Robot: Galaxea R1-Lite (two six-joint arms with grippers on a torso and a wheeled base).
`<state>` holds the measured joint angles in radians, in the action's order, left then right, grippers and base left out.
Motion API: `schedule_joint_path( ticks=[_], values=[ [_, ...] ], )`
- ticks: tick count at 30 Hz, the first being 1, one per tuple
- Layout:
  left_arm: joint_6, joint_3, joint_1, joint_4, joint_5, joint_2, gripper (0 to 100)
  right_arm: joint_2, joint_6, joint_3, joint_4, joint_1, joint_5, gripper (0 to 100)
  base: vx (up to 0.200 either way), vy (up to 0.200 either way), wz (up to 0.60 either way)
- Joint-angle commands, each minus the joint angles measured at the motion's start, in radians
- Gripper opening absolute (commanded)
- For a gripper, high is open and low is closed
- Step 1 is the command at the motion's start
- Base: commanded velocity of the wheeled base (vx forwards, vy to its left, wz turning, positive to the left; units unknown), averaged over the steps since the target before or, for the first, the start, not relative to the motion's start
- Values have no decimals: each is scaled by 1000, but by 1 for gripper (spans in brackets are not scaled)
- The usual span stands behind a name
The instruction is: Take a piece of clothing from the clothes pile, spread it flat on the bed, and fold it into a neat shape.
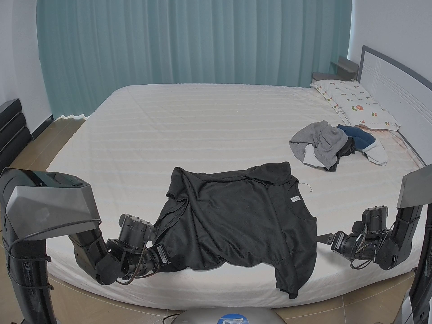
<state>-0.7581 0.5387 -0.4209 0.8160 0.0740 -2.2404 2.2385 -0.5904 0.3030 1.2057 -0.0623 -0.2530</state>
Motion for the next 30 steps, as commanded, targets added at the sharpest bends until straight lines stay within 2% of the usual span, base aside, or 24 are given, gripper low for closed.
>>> schedule_joint_path(
  ticks=[1, 7, 11, 15, 20, 21, 30],
  values=[
    [-1, -2, -4, 2, 1, -22, 0, 9, -5, -5, 0, -33, 1, 100, 0, 0, 0],
    [-3, -16, 19, -3, 1, -13, 0, 35, 0, -7, 1, -82, 9, 100, 0, 0, 0],
    [0, -36, 65, -14, -2, 42, 0, 70, -2, -2, 55, -126, 21, 100, 0, 0, 0],
    [16, -54, 85, -17, -2, 62, 0, 115, 3, 2, 97, -126, 70, 100, 0, 0, 0],
    [42, -60, 113, -21, -2, 73, 0, 130, 0, 4, 129, -128, 77, 100, 0, 0, 0],
    [43, -60, 114, -21, -2, 73, 0, 130, 1, 4, 129, -128, 77, 0, 0, 0, 0],
    [57, -66, 123, -35, -2, 73, 0, 116, 24, -30, 127, -93, 80, 0, 0, 0, 0]
  ],
)
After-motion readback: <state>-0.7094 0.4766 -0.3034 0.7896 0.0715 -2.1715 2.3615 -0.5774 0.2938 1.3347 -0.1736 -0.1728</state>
